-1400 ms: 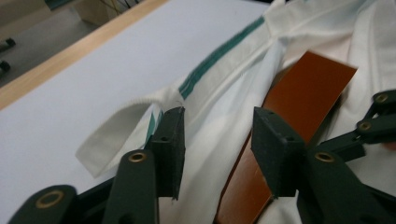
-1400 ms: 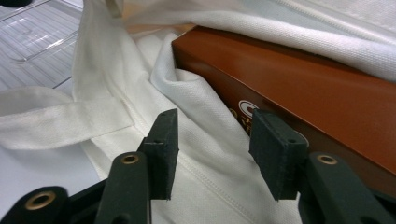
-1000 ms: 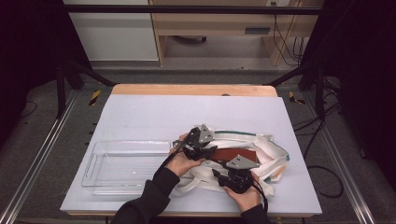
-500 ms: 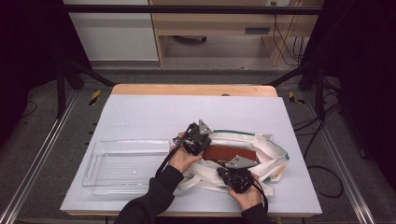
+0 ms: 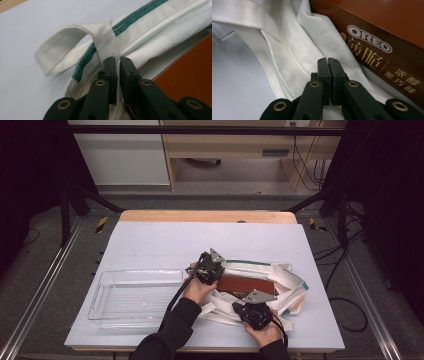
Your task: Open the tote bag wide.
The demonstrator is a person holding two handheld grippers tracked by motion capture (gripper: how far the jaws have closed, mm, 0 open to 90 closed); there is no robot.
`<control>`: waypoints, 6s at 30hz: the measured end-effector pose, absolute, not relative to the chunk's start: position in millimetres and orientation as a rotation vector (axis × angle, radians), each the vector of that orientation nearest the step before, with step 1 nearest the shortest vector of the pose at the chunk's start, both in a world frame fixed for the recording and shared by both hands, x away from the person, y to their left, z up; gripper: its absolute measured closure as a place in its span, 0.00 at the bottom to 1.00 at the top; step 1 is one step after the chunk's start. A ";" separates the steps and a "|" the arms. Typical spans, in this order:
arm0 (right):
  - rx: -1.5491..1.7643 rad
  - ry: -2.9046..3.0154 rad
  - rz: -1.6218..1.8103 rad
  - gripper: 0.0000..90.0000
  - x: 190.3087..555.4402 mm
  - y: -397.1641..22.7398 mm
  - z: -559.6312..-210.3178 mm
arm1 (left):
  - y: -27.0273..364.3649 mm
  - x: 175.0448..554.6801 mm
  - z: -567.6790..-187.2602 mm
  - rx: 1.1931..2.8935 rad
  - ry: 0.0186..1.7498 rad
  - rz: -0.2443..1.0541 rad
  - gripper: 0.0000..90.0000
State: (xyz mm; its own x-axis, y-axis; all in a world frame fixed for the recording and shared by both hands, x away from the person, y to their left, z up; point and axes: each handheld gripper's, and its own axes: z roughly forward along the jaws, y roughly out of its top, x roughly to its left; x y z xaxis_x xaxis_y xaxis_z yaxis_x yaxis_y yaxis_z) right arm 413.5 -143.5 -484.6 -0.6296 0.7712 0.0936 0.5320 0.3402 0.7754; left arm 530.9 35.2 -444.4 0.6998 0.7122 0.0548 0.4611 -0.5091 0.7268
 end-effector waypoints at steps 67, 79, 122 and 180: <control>1.246 2.184 1.172 0.72 394.0 -204.8 -477.0 | 39.1 498.1 -440.4 2.342 0.446 0.226 0.32; 1.235 2.186 1.170 0.71 394.8 -203.7 -479.4 | 24.0 503.8 -447.7 2.354 0.415 0.259 0.27; 1.205 2.144 1.179 0.57 382.6 -210.7 -474.9 | -15.8 510.5 -450.0 2.440 0.356 0.211 0.32; 1.193 2.010 1.217 0.29 387.5 -209.4 -459.2 | 105.1 478.4 -328.3 2.326 0.327 0.246 0.47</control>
State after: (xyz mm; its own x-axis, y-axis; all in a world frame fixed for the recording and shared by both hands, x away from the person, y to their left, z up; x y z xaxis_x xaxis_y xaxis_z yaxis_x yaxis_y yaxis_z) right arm 387.5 -209.4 -459.2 -0.4904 0.8712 0.0216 0.4233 0.2165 0.8797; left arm 478.4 105.1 -328.3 0.9486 0.3067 0.0782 0.1601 -0.6780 0.7174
